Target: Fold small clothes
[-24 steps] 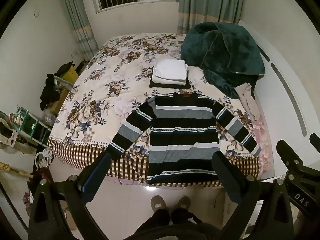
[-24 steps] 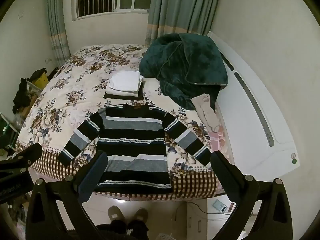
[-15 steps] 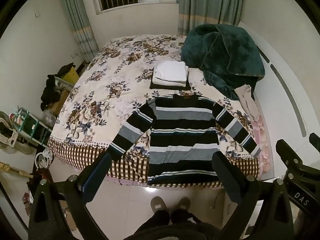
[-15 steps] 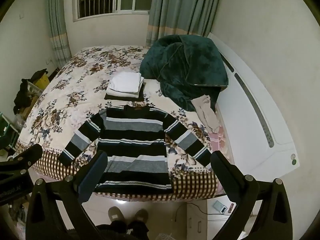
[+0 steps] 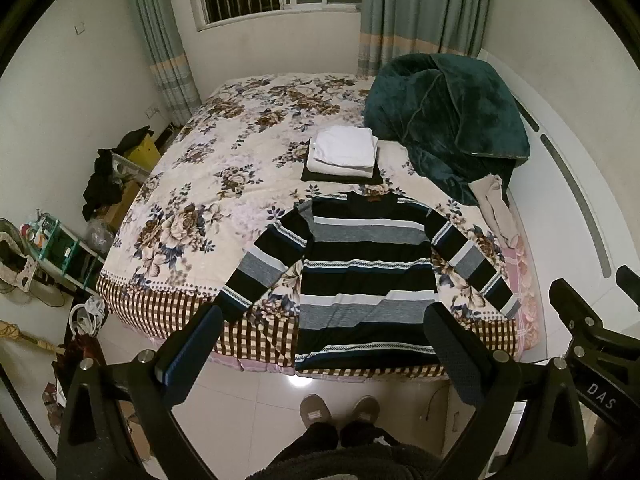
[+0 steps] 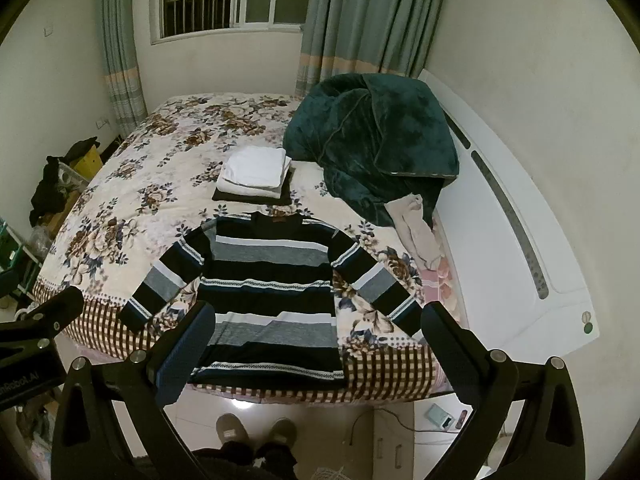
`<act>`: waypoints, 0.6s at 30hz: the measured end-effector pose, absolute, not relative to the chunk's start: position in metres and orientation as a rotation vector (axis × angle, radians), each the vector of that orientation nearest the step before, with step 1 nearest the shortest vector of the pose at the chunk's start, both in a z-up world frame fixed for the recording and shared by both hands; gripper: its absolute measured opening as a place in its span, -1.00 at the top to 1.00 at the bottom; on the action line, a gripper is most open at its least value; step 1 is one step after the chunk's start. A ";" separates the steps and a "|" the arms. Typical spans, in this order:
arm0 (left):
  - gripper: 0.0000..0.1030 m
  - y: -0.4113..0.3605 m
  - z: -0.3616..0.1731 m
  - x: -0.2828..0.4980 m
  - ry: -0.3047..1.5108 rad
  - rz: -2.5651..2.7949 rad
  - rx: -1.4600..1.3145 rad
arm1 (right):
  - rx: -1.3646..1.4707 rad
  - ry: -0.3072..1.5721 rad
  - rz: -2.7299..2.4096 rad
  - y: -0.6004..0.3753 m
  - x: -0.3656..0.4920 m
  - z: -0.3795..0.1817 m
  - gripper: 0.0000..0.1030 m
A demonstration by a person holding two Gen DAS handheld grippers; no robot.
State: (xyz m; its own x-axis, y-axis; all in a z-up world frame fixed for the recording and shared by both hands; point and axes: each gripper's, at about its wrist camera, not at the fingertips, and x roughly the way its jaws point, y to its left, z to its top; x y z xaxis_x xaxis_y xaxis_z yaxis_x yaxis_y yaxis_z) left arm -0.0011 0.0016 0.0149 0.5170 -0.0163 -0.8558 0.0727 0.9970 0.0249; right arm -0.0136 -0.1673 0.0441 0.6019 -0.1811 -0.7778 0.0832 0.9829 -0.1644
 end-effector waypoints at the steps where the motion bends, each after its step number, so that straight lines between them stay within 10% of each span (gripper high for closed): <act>1: -1.00 0.002 0.022 -0.002 1.024 -0.051 0.056 | -0.116 0.912 -0.153 -0.168 -0.014 0.044 -1.00; 18: -1.00 0.002 0.031 -0.002 1.016 -0.051 0.052 | -0.120 0.900 -0.134 -0.158 -0.018 0.071 -1.00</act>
